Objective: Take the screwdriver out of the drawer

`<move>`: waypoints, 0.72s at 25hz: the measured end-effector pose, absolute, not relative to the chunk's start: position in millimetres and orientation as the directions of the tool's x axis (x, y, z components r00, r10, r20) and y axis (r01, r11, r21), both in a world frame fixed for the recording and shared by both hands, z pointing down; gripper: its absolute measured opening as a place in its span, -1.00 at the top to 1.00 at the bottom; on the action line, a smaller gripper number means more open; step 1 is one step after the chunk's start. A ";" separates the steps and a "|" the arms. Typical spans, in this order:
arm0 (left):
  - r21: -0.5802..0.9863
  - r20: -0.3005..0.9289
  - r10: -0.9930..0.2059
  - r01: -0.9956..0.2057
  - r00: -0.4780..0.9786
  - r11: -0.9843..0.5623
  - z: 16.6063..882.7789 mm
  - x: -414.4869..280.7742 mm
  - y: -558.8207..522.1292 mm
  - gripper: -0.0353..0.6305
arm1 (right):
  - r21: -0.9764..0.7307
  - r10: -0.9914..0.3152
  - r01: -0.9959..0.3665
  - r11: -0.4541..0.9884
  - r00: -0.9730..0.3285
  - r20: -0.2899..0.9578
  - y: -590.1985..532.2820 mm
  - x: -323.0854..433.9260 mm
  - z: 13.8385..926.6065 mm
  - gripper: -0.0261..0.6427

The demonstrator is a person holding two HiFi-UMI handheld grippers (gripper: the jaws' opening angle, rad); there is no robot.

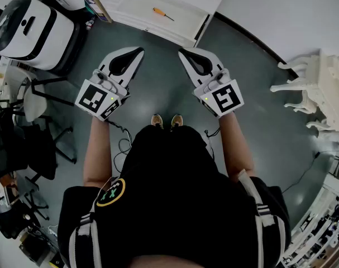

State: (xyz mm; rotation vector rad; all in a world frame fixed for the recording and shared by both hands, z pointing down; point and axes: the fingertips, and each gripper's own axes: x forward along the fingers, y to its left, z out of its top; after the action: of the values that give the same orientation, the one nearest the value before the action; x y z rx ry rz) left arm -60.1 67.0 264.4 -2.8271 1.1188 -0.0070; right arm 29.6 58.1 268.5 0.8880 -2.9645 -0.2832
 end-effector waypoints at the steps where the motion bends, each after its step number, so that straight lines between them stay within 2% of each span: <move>1: -0.096 -0.033 -0.683 -0.682 0.730 -0.725 264.6 -59.8 66.8 0.84 | 0.183 -0.550 -0.544 0.819 -0.835 -0.017 57.6 30.2 269.4 0.86; 18: -0.092 -0.029 -0.676 -0.675 0.737 -0.732 268.3 -60.3 62.7 0.84 | 0.178 -0.519 -0.517 0.837 -0.854 -0.036 59.7 21.3 269.2 0.85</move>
State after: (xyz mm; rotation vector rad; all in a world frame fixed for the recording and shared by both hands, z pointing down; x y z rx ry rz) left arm -60.3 62.7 268.3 -2.8372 1.1066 -0.0098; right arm 21.3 59.7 269.2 0.8449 -2.9977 -0.2844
